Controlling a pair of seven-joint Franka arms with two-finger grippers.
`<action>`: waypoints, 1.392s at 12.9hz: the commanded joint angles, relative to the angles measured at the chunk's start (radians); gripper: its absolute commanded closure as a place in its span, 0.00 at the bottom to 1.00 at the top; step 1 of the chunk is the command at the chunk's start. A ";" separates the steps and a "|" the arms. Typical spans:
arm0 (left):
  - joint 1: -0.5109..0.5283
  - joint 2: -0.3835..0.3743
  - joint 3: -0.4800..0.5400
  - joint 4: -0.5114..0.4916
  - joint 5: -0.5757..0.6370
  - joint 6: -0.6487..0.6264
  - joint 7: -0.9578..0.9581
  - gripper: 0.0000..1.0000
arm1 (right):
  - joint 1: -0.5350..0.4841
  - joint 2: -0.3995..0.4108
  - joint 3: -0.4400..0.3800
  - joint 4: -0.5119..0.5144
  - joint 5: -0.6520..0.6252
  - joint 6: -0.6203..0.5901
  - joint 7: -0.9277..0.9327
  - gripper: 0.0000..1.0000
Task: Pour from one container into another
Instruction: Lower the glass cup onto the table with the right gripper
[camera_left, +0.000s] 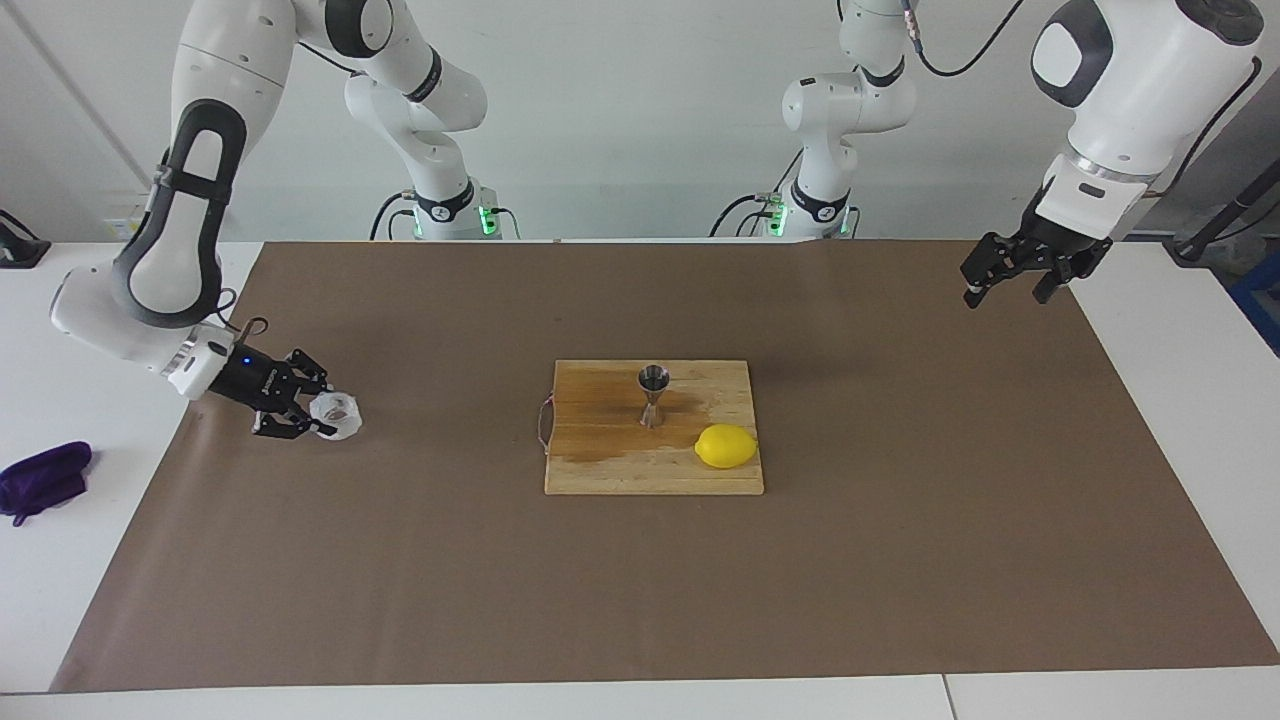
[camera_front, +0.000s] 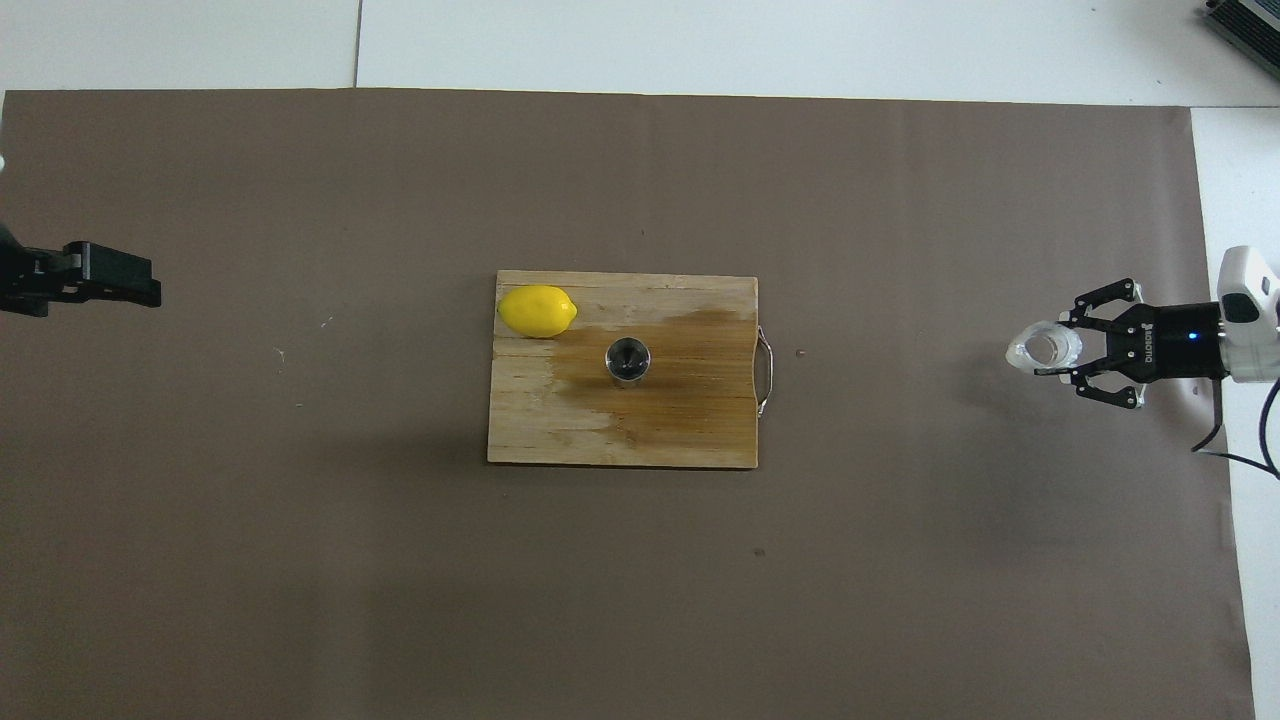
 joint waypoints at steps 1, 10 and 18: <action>0.000 -0.014 0.001 -0.012 0.019 -0.006 0.000 0.00 | -0.004 -0.015 -0.002 -0.023 0.029 0.024 -0.027 0.43; -0.002 -0.014 0.001 -0.014 0.017 -0.006 0.000 0.00 | -0.001 -0.037 0.000 -0.049 0.031 0.074 0.005 0.00; 0.000 -0.014 0.001 -0.014 0.017 -0.006 0.000 0.00 | 0.014 -0.258 0.061 -0.002 -0.223 0.043 0.648 0.00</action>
